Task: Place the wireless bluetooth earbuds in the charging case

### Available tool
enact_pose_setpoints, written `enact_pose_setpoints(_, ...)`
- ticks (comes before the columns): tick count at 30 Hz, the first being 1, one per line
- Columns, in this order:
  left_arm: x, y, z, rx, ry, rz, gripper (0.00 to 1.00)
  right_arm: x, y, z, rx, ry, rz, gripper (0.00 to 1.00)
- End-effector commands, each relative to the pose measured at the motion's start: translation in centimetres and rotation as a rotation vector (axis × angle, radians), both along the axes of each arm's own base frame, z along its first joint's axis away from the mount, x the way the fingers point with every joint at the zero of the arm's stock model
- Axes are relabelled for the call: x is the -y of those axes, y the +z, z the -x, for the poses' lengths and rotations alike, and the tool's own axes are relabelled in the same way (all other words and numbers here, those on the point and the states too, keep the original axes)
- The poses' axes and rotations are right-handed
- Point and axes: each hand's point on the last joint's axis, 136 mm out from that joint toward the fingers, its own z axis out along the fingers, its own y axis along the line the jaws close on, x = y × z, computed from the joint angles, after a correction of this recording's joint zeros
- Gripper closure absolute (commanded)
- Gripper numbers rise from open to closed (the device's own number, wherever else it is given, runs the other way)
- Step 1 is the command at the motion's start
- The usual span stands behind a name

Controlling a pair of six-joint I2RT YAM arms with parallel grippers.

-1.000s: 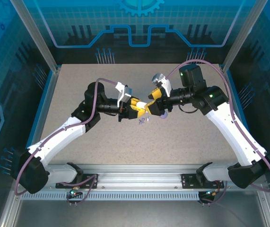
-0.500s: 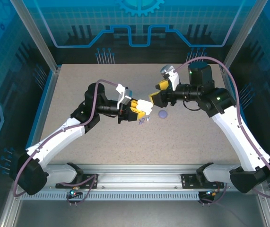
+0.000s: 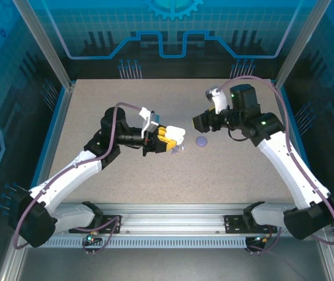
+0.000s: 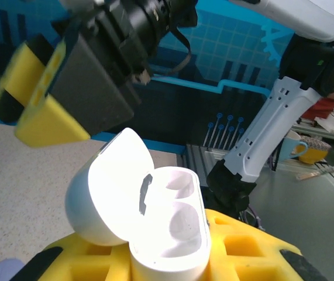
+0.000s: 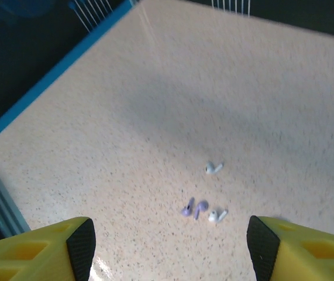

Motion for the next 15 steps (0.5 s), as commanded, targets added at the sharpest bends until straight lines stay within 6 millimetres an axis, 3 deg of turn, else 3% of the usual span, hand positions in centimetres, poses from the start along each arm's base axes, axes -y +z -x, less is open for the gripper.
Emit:
enact_pose_setpoints(1,-1.3,0.2,-0.3,0.011,0.065,0.033,0.84,1.0,-4.9,-0.8,-0.149,-0.091,0.04,0.28)
enact_pose_setpoints(11,-3.5,-1.5,0.0,-0.031,0.175,0.052,0.84,-1.2,-14.0,-3.3,-0.36,-0.091,0.111,0.34)
enact_pose_setpoints(15,-3.7,-1.8,0.2,-0.048,0.183,0.056,0.84,-1.9,-17.0,-4.2,-0.416,-0.083,0.19,0.43)
